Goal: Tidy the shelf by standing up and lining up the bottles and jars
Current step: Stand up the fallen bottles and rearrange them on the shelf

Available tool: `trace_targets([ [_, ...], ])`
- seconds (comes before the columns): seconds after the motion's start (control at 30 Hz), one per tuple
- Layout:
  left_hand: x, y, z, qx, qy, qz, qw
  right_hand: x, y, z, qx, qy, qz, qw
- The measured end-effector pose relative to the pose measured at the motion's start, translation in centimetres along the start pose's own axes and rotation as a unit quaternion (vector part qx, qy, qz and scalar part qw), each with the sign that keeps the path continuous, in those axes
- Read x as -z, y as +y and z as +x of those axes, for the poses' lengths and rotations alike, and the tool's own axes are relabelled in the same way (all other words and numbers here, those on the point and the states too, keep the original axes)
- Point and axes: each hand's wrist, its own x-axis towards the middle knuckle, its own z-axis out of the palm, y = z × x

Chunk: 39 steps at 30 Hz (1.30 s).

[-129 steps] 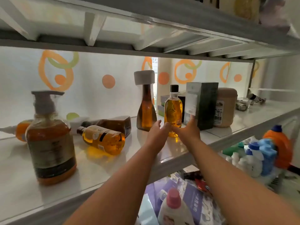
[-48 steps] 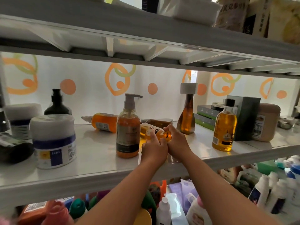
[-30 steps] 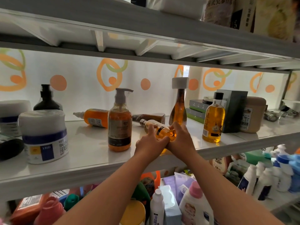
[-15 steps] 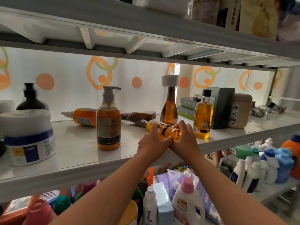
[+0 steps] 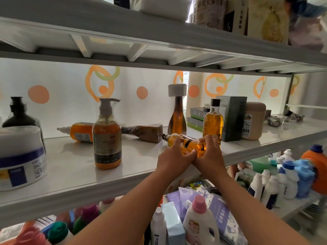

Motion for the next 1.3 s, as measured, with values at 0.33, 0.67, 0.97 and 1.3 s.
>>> trace_targets([
  [0.33, -0.4, -0.9, 1.4, 0.011, -0.029, -0.017, 0.999, -0.9, -0.1, 0.3, -0.021, -0.015, 0.017, 1.0],
  [0.67, -0.8, -1.3, 1.6, 0.006, -0.046, -0.03, 0.998, -1.3, -0.1, 0.7, -0.02, -0.007, -0.001, 1.0],
  [0.97, -0.4, -1.5, 1.3, -0.001, -0.072, -0.049, 0.996, -1.3, -0.2, 0.5, -0.026, 0.012, -0.015, 0.999],
  [1.3, 1.2, -1.0, 0.5, 0.003, 0.056, -0.152, 0.987, -1.6, -2.3, 0.5, 0.024, 0.085, -0.074, 0.993],
])
